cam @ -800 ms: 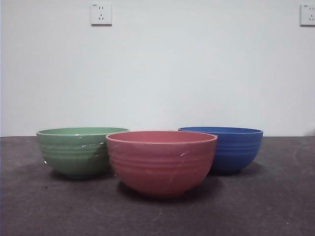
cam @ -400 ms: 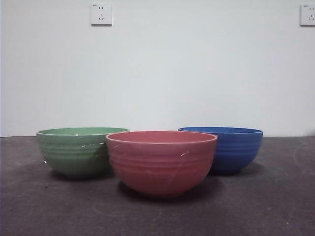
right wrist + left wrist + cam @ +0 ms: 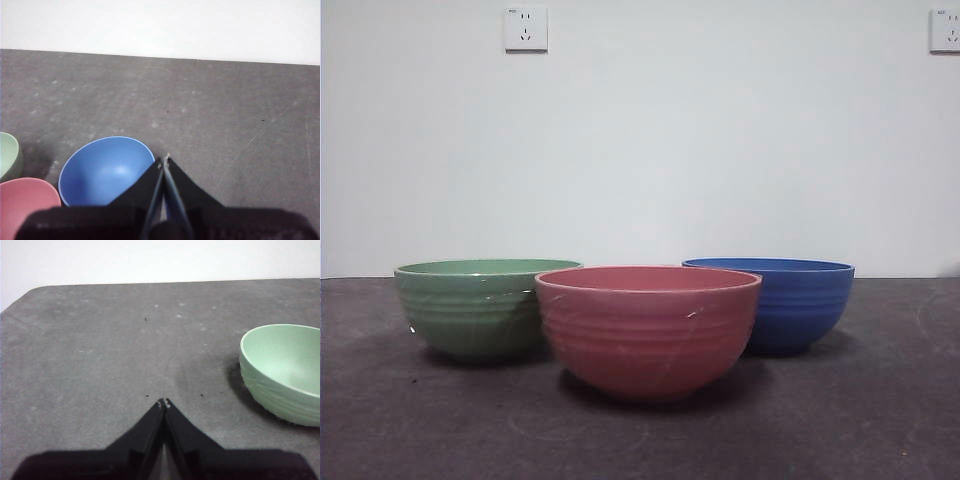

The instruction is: Pick up the green bowl on the top,put the green bowl on the left,pick up the red bowl in the middle,put the red bowl on the right

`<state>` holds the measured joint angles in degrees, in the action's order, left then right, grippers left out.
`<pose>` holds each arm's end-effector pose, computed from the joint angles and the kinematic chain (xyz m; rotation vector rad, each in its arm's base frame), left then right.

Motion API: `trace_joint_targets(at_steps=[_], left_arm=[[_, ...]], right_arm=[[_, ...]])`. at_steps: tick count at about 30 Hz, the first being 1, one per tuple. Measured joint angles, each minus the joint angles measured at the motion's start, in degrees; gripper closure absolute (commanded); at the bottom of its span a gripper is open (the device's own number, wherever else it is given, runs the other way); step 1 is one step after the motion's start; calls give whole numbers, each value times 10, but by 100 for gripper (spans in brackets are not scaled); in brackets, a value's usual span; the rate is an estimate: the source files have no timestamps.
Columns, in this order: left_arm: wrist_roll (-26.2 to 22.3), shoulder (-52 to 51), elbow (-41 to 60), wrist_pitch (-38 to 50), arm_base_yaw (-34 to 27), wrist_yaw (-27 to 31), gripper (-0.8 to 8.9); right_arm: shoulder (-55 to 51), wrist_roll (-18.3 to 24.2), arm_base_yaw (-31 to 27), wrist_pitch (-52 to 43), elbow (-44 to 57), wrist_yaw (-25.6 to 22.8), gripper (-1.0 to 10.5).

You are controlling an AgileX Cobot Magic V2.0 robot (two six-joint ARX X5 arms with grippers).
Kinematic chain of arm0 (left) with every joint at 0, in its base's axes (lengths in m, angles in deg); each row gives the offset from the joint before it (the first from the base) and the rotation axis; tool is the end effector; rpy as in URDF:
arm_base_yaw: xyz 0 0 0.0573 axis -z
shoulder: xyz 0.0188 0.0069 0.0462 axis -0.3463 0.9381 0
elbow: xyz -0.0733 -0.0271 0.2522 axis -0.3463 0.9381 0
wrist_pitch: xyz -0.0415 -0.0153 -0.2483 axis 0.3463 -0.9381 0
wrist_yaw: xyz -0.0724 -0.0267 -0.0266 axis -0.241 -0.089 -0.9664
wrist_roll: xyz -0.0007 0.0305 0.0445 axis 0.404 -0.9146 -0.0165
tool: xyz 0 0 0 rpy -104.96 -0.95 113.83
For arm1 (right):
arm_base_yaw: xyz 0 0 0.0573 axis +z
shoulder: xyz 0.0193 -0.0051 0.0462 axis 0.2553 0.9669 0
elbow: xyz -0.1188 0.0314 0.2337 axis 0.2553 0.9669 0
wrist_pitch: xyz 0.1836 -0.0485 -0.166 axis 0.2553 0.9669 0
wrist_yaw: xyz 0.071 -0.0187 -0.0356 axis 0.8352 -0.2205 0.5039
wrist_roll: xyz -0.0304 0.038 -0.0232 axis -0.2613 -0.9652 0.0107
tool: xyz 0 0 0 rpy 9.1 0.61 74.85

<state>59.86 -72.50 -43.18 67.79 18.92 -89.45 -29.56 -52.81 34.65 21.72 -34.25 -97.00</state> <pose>0.0936 0.0006 0.1534 -0.0022 0.1991 -0.0320 0.1165 0.0380 0.3141 -0.0361 0.3036 0.2046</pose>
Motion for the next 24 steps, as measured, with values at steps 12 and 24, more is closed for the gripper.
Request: trace_joint_targets(at_steps=[12, 24], left_arm=[[0, 0, 0, 0, 0, 0, 817], [0, 0, 0, 0, 0, 0, 817]], right_arm=[[-198, 70, -119, -49, 133, 98, 944], [-304, 49, -154, -150, 371, 122, 943]])
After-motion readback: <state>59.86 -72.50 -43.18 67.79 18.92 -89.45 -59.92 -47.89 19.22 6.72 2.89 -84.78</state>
